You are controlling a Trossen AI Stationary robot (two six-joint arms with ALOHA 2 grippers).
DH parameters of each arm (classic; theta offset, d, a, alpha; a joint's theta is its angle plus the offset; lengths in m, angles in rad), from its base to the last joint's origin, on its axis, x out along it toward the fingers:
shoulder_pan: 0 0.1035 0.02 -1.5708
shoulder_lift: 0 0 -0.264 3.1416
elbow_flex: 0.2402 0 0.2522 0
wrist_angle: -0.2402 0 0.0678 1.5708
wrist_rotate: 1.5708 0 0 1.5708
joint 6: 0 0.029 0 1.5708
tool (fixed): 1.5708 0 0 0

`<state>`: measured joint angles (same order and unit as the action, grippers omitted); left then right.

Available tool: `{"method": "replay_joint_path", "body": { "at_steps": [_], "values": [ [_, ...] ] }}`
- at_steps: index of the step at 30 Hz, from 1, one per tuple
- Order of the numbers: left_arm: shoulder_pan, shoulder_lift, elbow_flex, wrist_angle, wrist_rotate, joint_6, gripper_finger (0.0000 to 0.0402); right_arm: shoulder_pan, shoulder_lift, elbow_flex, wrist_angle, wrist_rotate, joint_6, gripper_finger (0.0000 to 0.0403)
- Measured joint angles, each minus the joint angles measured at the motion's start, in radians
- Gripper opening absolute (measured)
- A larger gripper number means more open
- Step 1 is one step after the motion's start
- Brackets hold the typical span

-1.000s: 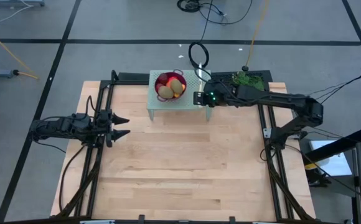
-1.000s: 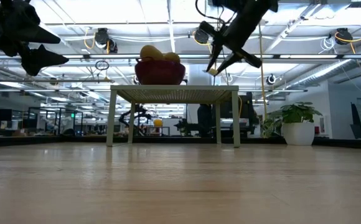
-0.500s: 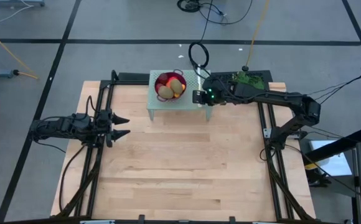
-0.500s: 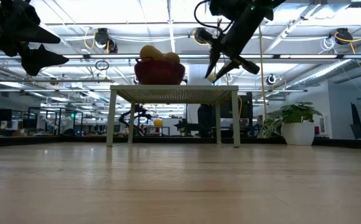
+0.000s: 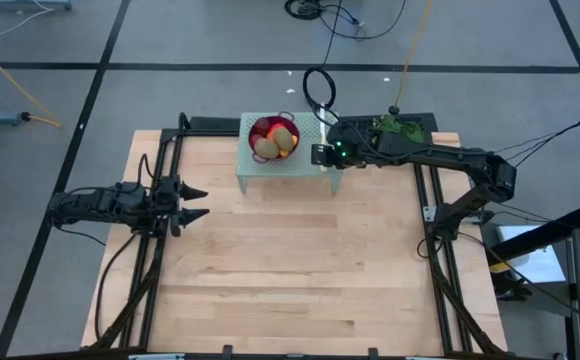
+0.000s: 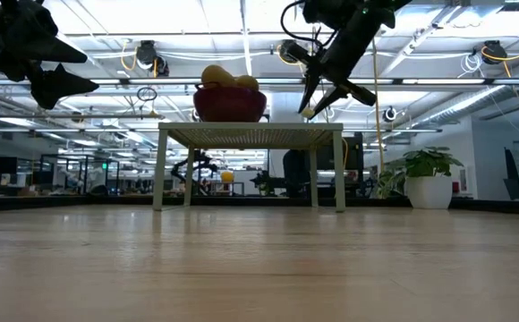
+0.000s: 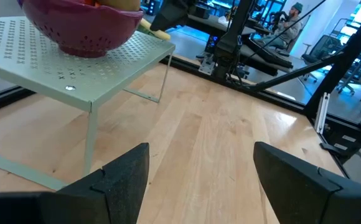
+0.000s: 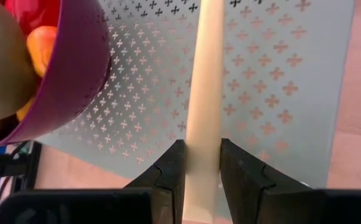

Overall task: Pick & Place Fruit
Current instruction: Put the yellow table knife on the shelf

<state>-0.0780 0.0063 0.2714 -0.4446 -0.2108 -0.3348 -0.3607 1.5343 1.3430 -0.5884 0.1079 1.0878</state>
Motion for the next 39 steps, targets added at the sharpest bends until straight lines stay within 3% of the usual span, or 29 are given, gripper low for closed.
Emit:
{"method": "replay_joint_path", "body": {
  "at_steps": [39],
  "values": [
    [0.000, 0.000, 0.000, 0.000, 0.000, 0.016, 0.0282, -0.006, 0.047, 0.000, 0.029, -0.006, -0.007, 0.0073]
  ]
}}
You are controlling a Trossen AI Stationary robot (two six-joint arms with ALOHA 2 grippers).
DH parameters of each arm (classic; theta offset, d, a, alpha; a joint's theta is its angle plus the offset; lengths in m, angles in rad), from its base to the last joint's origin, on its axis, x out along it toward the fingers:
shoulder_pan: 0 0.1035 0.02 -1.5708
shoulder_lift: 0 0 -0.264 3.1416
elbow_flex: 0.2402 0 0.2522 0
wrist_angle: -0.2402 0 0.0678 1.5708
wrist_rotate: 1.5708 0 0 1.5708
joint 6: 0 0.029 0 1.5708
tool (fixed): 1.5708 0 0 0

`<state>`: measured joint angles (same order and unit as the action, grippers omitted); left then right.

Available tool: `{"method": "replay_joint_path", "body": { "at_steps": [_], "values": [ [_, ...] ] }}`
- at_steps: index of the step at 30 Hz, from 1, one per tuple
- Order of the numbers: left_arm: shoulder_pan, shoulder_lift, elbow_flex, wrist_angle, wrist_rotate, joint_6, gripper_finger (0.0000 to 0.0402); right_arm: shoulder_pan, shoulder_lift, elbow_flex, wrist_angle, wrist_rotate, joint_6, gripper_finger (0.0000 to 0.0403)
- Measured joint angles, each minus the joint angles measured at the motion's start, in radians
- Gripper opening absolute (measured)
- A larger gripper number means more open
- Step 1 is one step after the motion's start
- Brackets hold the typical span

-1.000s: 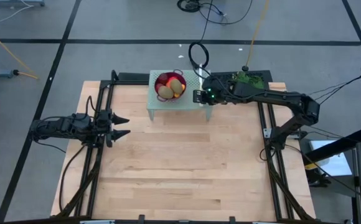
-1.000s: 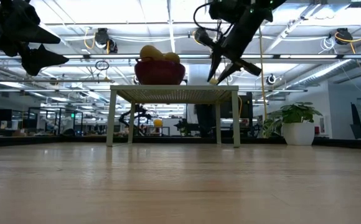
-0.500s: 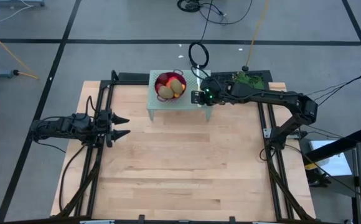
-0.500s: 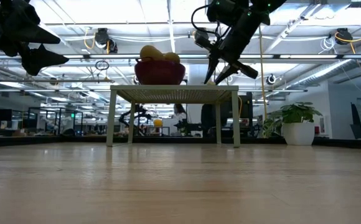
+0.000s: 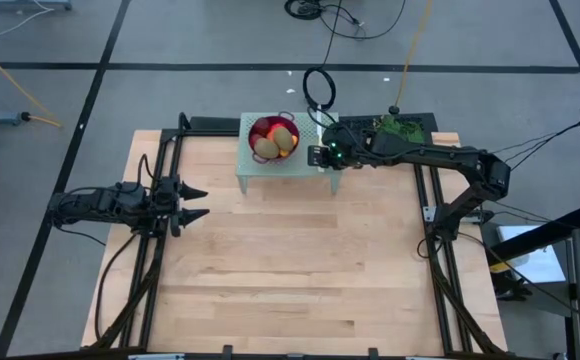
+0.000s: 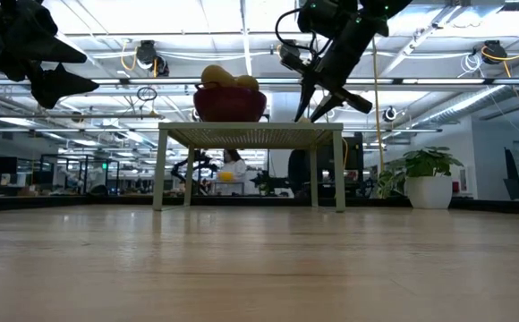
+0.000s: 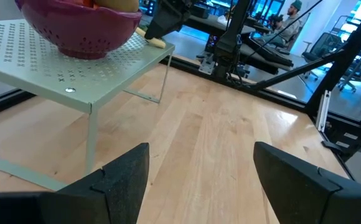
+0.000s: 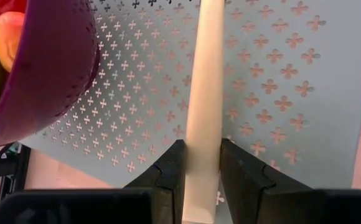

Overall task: Pick & Place Fruit
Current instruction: Put the yellow table knife on the shelf

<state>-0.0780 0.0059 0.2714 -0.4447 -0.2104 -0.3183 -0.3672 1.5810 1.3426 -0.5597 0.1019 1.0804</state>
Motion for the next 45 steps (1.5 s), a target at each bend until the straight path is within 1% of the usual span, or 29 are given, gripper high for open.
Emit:
{"method": "replay_joint_path", "body": {
  "at_steps": [20, 28, 32, 45],
  "values": [
    [0.000, 0.000, 0.000, 0.000, 0.000, -0.001, 0.0282, 0.000, -0.001, 0.001, -0.020, -0.002, 0.021, 0.0074],
    [0.000, 0.000, 0.000, 0.000, 0.000, -0.001, 0.0282, 0.000, -0.001, 0.001, -0.020, -0.006, 0.034, 0.0107],
    [0.000, 0.000, 0.000, 0.000, 0.000, -0.002, 0.0282, -0.001, -0.001, 0.001, -0.020, -0.021, 0.034, 0.0115],
    [0.000, 0.000, 0.000, 0.000, 0.000, -0.004, 0.0282, -0.001, 0.000, 0.000, 0.009, -0.024, 0.037, 0.0097]
  ]
}}
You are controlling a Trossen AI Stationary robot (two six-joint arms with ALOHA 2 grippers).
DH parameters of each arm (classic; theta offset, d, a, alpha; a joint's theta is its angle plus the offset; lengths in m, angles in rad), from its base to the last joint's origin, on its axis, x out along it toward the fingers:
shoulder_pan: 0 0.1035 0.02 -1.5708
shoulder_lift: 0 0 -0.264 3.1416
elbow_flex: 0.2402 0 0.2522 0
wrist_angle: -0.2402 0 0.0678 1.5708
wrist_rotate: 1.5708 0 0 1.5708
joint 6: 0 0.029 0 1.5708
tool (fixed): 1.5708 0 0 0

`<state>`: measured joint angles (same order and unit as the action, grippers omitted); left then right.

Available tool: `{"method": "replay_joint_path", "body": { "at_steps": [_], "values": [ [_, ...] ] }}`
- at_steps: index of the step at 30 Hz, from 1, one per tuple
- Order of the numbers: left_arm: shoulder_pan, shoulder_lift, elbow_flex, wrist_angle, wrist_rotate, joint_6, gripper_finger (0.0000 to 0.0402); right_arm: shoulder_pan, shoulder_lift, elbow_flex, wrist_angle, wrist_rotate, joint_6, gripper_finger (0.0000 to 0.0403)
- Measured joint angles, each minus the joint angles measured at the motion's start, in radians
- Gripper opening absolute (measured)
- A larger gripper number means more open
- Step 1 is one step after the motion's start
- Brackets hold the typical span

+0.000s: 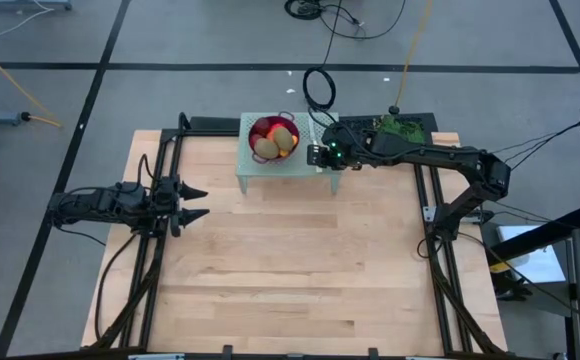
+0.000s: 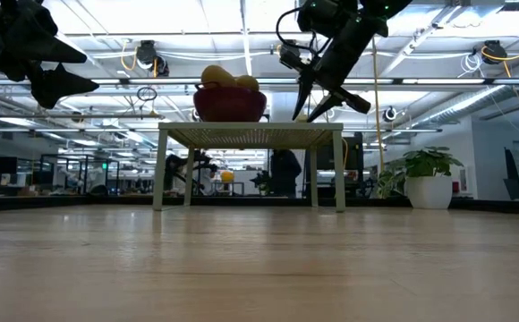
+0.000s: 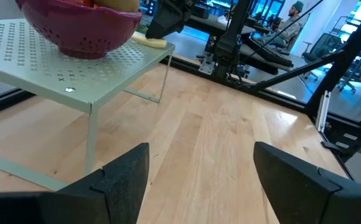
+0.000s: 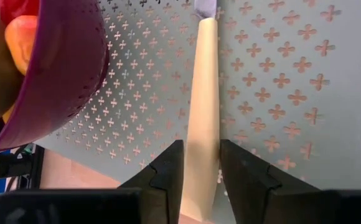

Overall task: Pick & Place Fruit
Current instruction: Put the yellow table knife on the shelf

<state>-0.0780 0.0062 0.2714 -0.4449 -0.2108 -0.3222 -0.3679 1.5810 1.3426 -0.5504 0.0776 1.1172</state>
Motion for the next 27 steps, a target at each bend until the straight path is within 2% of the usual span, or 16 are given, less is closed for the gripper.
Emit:
{"method": "replay_joint_path", "body": {
  "at_steps": [27],
  "values": [
    [0.000, 0.000, 0.000, 0.000, 0.000, -0.021, 0.0282, 0.003, 0.000, 0.000, 0.031, -0.029, 0.002, 0.0093]
  ]
}}
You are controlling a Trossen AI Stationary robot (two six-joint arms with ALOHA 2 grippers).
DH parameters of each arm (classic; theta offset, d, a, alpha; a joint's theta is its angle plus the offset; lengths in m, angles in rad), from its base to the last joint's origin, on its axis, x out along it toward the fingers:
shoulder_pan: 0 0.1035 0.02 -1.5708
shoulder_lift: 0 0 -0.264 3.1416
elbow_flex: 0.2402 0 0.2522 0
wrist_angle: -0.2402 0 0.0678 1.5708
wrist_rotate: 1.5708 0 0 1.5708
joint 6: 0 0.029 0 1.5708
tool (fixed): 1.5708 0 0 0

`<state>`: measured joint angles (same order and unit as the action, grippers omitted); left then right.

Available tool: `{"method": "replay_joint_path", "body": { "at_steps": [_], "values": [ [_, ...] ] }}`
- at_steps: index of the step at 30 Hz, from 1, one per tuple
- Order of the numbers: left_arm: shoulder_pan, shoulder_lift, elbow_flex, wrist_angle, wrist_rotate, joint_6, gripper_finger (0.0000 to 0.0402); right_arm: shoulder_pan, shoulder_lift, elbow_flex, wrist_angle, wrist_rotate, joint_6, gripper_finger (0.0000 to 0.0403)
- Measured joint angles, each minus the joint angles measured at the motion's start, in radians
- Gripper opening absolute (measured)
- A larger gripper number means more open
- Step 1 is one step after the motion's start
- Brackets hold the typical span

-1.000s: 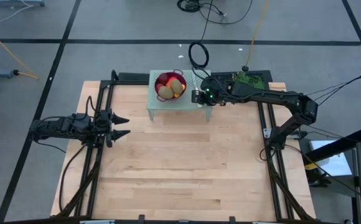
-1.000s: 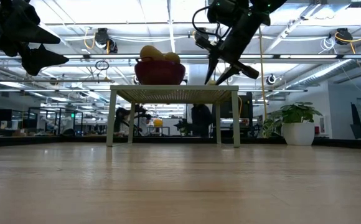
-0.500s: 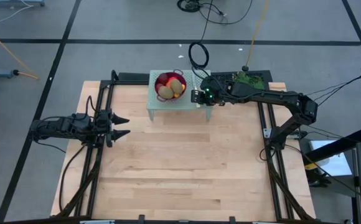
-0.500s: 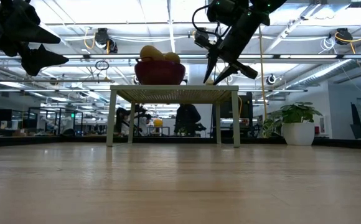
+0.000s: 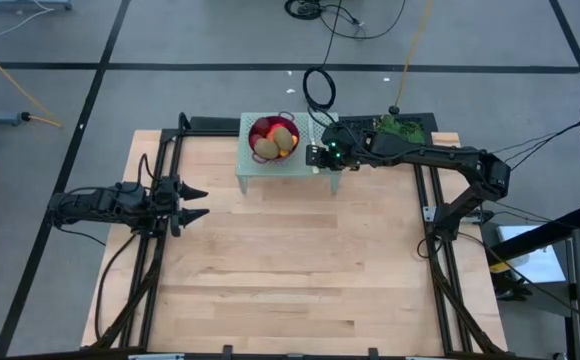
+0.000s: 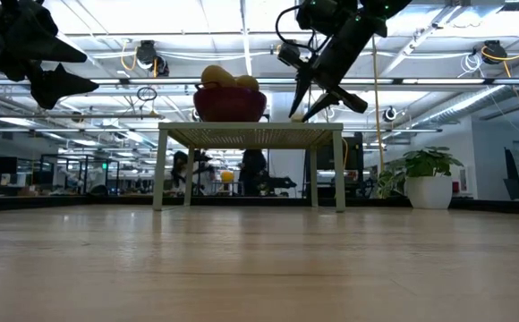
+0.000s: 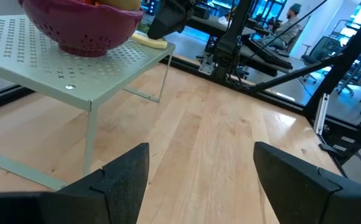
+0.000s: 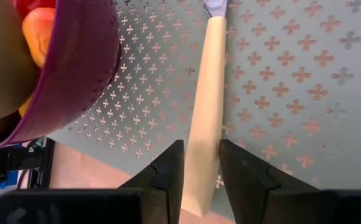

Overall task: Pick & Place Fruit
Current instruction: Put the yellow table knife on the shelf, then return to home position

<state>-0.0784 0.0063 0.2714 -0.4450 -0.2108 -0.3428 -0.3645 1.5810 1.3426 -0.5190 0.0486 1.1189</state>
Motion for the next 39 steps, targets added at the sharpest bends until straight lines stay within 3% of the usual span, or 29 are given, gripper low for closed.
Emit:
{"method": "replay_joint_path", "body": {
  "at_steps": [17, 29, 39],
  "values": [
    [0.000, 0.000, 0.000, 0.000, 0.002, -0.014, 0.0282, 0.000, -0.030, -0.001, -0.008, 0.002, -0.048, 0.0093],
    [0.000, 0.000, 0.000, 0.001, 0.002, -0.005, 0.0282, 0.006, -0.128, -0.001, -0.035, 0.130, -0.342, 0.0090],
    [0.000, 0.000, 0.000, 0.002, 0.001, -0.005, 0.0282, 0.006, -0.204, -0.001, -0.031, 0.151, -0.644, 0.0005]
  ]
}}
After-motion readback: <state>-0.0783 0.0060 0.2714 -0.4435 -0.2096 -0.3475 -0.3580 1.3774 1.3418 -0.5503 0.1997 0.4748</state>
